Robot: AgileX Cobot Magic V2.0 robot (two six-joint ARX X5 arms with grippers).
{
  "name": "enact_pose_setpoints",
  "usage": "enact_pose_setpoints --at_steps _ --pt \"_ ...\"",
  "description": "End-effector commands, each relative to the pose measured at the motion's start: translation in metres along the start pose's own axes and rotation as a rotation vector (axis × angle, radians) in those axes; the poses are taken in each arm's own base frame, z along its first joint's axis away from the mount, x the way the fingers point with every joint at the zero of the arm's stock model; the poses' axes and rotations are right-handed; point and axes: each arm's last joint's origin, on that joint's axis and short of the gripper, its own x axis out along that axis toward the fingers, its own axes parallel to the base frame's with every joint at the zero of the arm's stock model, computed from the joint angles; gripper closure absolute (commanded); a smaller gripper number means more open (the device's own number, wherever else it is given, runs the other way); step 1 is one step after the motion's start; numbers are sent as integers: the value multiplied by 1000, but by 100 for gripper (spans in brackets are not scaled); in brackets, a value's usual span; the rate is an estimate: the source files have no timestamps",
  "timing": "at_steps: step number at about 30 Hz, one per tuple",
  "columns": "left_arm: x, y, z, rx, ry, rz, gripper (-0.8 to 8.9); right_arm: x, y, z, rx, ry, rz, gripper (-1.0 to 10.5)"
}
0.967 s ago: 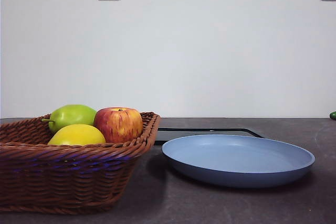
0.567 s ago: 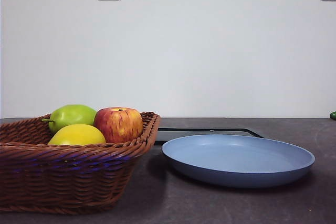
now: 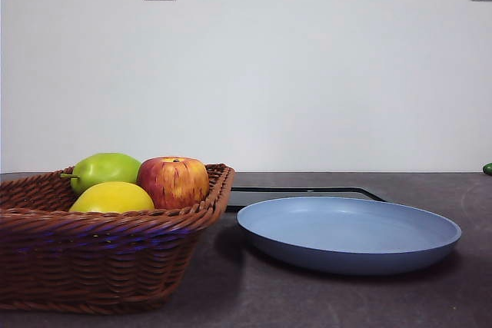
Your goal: Take the lemon from the basket,put the lemon in the plate,hand out the plate
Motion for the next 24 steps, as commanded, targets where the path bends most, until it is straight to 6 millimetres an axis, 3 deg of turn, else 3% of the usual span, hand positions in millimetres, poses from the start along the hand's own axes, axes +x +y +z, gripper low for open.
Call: enact_pose_setpoints --at_steps 1,12,24 --pt "-1 -1 3 -86 2 7 807 -5 7 10 21 3 2 941" --pt "-13 -27 51 -37 13 38 807 -12 39 63 -105 16 -5 941" --pt "7 -56 127 153 198 22 807 10 70 120 -215 188 -20 941"
